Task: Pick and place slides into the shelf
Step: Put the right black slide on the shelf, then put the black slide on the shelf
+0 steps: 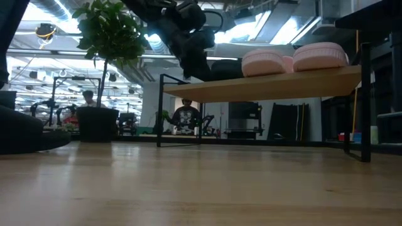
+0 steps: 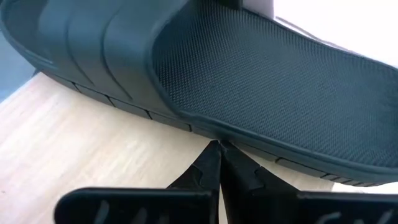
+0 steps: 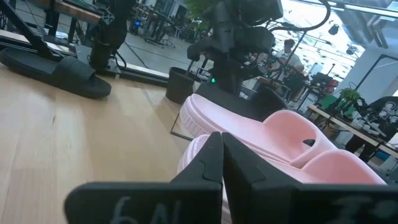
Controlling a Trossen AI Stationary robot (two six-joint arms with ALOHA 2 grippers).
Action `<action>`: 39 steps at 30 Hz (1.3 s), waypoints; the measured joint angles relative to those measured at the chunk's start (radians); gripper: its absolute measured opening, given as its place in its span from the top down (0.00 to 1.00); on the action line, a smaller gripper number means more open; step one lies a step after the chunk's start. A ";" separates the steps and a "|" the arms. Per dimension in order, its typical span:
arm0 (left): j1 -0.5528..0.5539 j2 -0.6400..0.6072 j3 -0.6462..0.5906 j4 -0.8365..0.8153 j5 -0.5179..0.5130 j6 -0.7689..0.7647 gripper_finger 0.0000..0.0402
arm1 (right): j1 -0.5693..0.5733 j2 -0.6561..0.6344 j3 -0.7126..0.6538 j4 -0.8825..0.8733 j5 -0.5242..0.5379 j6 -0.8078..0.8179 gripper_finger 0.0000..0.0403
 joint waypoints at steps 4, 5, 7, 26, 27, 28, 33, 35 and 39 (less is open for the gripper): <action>0.001 0.000 0.001 0.001 -0.002 0.002 1.00 | 0.000 0.000 0.000 0.000 0.000 0.007 0.99; 0.001 -0.001 0.001 0.001 -0.003 0.002 1.00 | 0.000 0.000 0.000 0.000 0.000 0.008 0.99; 0.004 -0.006 0.001 0.000 -0.012 0.002 1.00 | 0.000 0.000 0.000 0.000 0.000 0.008 0.99; -0.011 -0.141 0.003 -0.124 -0.266 0.128 1.00 | 0.000 -0.001 0.000 -0.006 -0.003 0.022 0.99; -0.018 -0.165 0.003 -0.138 -0.265 0.137 1.00 | 0.000 -0.001 0.000 -0.007 -0.003 0.023 0.99; -0.028 -0.189 0.003 -0.159 -0.266 0.149 1.00 | 0.000 -0.001 0.000 -0.006 -0.003 0.022 0.99; -0.097 -0.318 0.003 -0.264 -0.361 0.164 1.00 | 0.000 -0.001 0.000 -0.006 -0.003 0.023 0.99; -0.139 -0.365 0.003 -0.307 -0.413 0.155 1.00 | 0.000 -0.001 0.000 -0.004 -0.003 0.023 0.99; -0.203 -0.445 -0.017 -0.384 -0.430 0.065 1.00 | 0.000 -0.001 0.000 -0.003 -0.004 0.023 0.99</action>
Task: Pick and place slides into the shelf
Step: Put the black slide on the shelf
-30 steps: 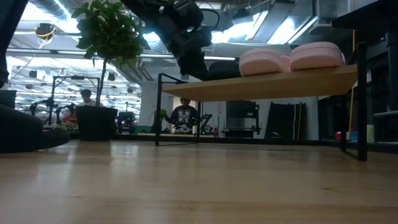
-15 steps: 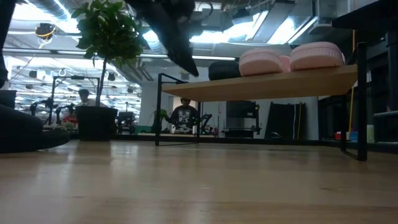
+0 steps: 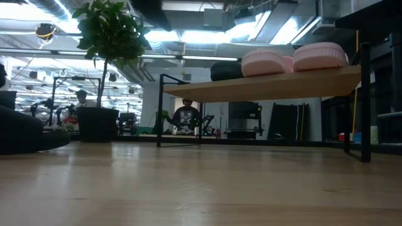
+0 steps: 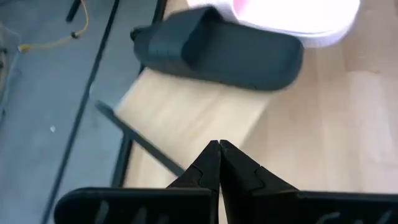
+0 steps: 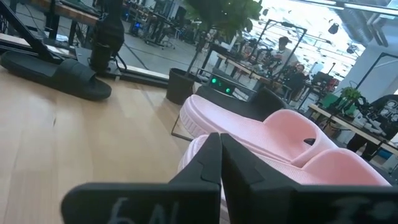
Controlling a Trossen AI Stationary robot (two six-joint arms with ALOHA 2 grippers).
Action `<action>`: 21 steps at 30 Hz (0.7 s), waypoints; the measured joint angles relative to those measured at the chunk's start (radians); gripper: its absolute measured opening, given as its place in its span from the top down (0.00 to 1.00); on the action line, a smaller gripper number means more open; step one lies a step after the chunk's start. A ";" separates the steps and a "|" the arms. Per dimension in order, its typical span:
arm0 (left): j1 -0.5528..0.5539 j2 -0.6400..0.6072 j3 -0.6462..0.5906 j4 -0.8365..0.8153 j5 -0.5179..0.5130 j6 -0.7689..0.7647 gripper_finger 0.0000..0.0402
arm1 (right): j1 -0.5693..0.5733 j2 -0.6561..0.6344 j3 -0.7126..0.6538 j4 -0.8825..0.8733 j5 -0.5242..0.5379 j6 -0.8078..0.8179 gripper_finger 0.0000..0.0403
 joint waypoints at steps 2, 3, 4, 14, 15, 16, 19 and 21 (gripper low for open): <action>-0.029 -0.046 -0.053 0.001 -0.006 -0.041 1.00 | 0.000 0.000 0.000 0.000 -0.010 0.001 0.99; -0.047 -0.068 -0.086 0.008 -0.015 -0.066 1.00 | 0.000 0.000 0.000 0.001 -0.019 0.000 0.99; -0.067 -0.091 -0.124 0.013 -0.029 -0.091 1.00 | 0.000 0.000 0.000 0.001 -0.022 0.001 0.99; -0.308 -0.283 -0.428 -0.026 -0.120 -0.364 1.00 | 0.000 0.000 0.000 0.007 -0.042 0.002 0.99; -0.337 -0.299 -0.446 -0.035 -0.123 -0.381 1.00 | 0.000 0.000 0.000 0.007 -0.042 0.003 0.99; -0.366 -0.313 -0.462 -0.045 -0.123 -0.403 1.00 | 0.000 0.000 0.000 0.008 -0.042 0.004 0.99; -0.446 -0.341 -0.496 -0.082 -0.119 -0.492 1.00 | 0.000 0.000 0.000 0.008 -0.042 0.028 0.99; -0.499 -0.356 -0.501 -0.122 -0.123 -0.559 1.00 | 0.000 0.000 0.000 0.007 -0.042 0.040 0.99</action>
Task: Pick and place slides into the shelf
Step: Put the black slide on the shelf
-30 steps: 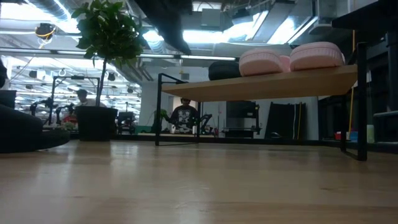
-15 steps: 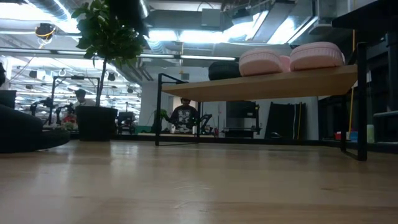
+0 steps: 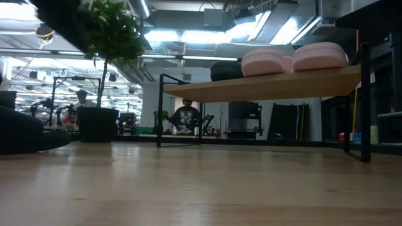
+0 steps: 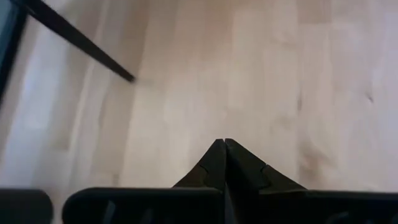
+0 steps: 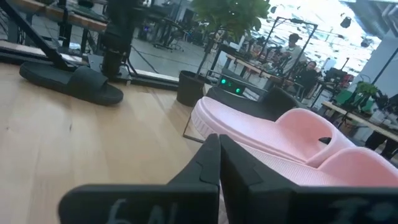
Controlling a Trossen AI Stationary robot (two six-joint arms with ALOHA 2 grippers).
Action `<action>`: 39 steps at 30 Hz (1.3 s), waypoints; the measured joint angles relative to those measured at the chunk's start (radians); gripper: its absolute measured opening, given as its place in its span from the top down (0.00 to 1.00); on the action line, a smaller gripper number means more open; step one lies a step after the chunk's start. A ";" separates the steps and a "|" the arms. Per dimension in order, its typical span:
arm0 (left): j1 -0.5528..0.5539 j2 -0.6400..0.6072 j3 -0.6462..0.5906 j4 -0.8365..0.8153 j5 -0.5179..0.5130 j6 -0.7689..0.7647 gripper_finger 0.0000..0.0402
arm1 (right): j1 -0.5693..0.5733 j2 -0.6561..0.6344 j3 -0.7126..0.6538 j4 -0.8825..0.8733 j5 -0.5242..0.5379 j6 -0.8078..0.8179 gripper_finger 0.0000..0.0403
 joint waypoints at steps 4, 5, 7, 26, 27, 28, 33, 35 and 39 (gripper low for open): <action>-0.090 -0.011 -0.002 -0.078 -0.002 -0.129 1.00 | 0.000 0.000 0.000 0.000 -0.001 0.013 0.99; -0.111 -0.012 -0.002 -0.090 -0.004 -0.154 1.00 | 0.000 0.000 0.000 0.000 -0.003 0.013 0.99; -0.149 -0.011 -0.002 -0.117 -0.006 -0.192 1.00 | 0.000 0.000 0.000 0.000 -0.007 0.014 0.99; -0.509 0.076 -0.002 -0.165 0.002 -0.571 1.00 | 0.000 0.000 0.000 -0.009 -0.010 0.063 0.99; -0.531 0.092 -0.002 -0.166 0.003 -0.589 1.00 | 0.000 0.000 0.000 -0.009 -0.010 0.063 0.99; -0.552 0.109 -0.002 -0.168 0.004 -0.604 1.00 | 0.000 0.000 0.000 -0.009 -0.010 0.063 0.99; -0.639 0.172 -0.002 -0.172 0.007 -0.722 1.00 | 0.000 0.000 0.000 -0.009 -0.010 0.063 0.99; -0.659 0.193 -0.002 -0.176 0.007 -0.765 1.00 | 0.000 0.000 0.000 -0.009 -0.010 0.063 0.99; -0.677 0.226 -0.002 -0.182 0.006 -0.771 1.00 | 0.000 0.000 0.000 -0.009 -0.010 0.066 0.99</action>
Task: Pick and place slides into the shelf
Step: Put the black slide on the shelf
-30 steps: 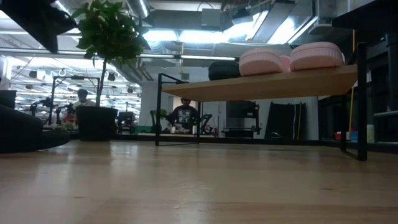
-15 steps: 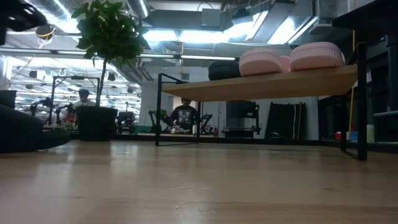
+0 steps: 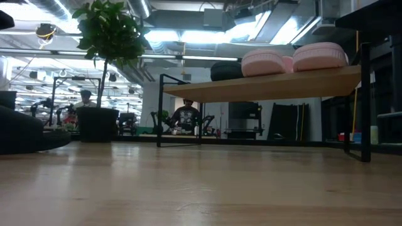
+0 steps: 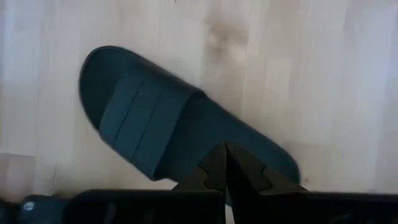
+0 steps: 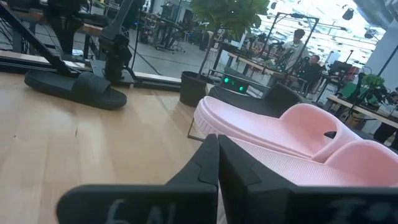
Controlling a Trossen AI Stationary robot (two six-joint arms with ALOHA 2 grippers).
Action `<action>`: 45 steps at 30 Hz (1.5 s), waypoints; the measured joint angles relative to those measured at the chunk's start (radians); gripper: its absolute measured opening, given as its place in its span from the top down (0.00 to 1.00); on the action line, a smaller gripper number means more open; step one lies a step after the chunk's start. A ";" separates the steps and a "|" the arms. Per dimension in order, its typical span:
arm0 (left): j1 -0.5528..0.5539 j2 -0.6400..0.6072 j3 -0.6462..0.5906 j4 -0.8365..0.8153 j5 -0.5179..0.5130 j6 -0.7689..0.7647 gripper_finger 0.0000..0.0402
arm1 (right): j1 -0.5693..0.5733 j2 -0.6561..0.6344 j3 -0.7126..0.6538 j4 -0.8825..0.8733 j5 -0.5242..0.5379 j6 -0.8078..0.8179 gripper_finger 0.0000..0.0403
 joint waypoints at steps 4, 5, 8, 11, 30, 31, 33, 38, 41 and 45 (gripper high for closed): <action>0.001 0.032 0.000 -0.064 -0.051 -0.019 1.00 | 0.000 0.000 0.000 0.000 0.000 0.003 0.99; 0.001 0.045 0.000 -0.079 -0.061 -0.027 1.00 | 0.000 0.000 0.000 0.000 0.000 0.006 0.99; 0.001 0.083 0.000 -0.108 -0.062 -0.028 1.00 | 0.000 0.000 0.000 0.000 0.000 0.010 0.99; 0.002 0.117 0.000 -0.109 -0.060 -0.057 1.00 | 0.000 0.000 0.000 0.000 0.000 0.011 0.99; 0.003 0.164 0.000 -0.107 -0.084 -0.072 0.70 | 0.000 0.000 0.000 0.000 0.000 0.022 0.99; 0.003 0.166 0.000 -0.107 -0.096 -0.072 0.69 | 0.000 0.000 0.000 0.000 0.000 0.023 0.99; 0.003 0.174 0.000 -0.107 -0.100 -0.071 0.68 | 0.000 0.000 0.000 0.000 0.000 0.022 0.99; 0.002 0.203 0.000 -0.108 -0.100 -0.029 0.68 | 0.000 0.000 0.000 0.000 0.000 0.022 0.99; 0.003 0.222 0.000 -0.108 -0.101 -0.011 0.67 | 0.000 0.000 0.000 0.000 0.000 0.022 0.99; 0.003 0.250 0.000 -0.110 -0.099 -0.001 0.67 | 0.000 0.000 0.000 0.000 0.000 0.022 0.99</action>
